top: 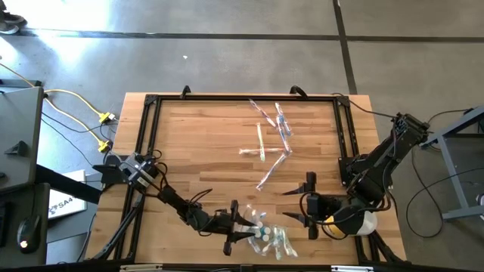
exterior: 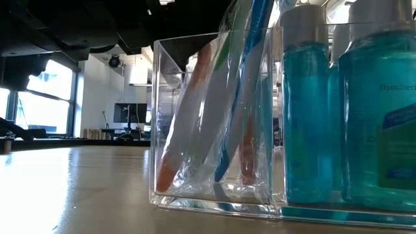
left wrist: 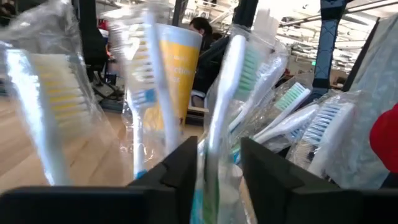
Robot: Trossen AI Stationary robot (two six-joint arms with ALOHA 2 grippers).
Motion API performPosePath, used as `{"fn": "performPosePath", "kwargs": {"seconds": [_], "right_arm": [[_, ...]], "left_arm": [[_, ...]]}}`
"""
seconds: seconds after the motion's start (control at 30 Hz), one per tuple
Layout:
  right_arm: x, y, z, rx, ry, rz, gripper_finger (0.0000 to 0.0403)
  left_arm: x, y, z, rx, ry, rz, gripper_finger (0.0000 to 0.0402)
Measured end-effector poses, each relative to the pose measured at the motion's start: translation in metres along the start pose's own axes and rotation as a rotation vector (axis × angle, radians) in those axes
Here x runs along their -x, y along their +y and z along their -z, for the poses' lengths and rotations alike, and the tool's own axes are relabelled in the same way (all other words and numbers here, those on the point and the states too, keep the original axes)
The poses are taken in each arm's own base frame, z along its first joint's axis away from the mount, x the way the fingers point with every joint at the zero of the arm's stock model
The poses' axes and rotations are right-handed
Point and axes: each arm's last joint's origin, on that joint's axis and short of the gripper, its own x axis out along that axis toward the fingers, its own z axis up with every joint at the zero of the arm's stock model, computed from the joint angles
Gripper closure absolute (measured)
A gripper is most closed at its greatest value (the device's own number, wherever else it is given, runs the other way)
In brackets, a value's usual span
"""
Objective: Pick & Place toothbrushing station
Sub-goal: Put the green toothbrush into the transparent organizer, then put the blue toothbrush into the transparent organizer
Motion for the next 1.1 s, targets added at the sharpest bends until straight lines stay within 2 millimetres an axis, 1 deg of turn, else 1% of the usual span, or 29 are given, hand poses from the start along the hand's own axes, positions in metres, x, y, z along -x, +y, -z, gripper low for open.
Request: {"fn": "performPosePath", "kwargs": {"seconds": [0.13,0.23,0.3,0.43,0.53,0.63,0.7,0.77,0.83,0.97,1.1], "right_arm": [[0.000,0.000,0.000,-0.001,-0.001,0.002,0.0154],[0.000,0.000,0.000,-0.001,-0.001,0.003,0.0154],[0.000,0.000,0.000,-0.002,-0.001,0.003,0.0154],[0.000,0.000,0.000,-0.002,-0.002,0.003,0.0154],[0.000,0.000,0.000,-0.002,-0.002,0.004,0.0154],[0.000,-0.001,0.000,0.000,-0.007,0.019,0.0154],[0.000,-0.002,-0.001,0.014,-0.016,0.058,0.0154],[0.000,-0.004,-0.001,0.062,-0.028,0.116,0.0154],[0.000,-0.006,-0.001,0.138,-0.034,0.189,0.0154],[-0.001,-0.014,-0.003,0.269,-0.039,0.391,0.0154],[-0.012,-0.033,-0.002,0.337,0.018,0.534,0.0154]], "left_arm": [[0.000,0.000,0.000,-0.005,-0.001,0.001,0.0226],[0.000,-0.001,-0.001,-0.051,-0.011,0.002,0.0201],[0.001,-0.003,-0.002,-0.045,-0.012,0.005,0.0197],[0.003,-0.010,-0.008,-0.108,0.020,-0.012,0.0202],[0.008,-0.021,-0.016,-0.196,0.062,-0.060,0.0211],[0.015,-0.036,-0.032,-0.287,0.099,-0.107,0.0218],[0.019,-0.044,-0.041,-0.378,0.140,-0.094,0.0219],[0.025,-0.051,-0.051,-0.476,0.192,-0.090,0.0219],[0.030,-0.053,-0.065,-0.528,0.224,-0.125,0.0219],[0.035,-0.044,-0.098,-0.624,0.287,-0.273,0.0219],[0.037,-0.022,-0.132,-0.663,0.327,-0.419,0.0219]]}}
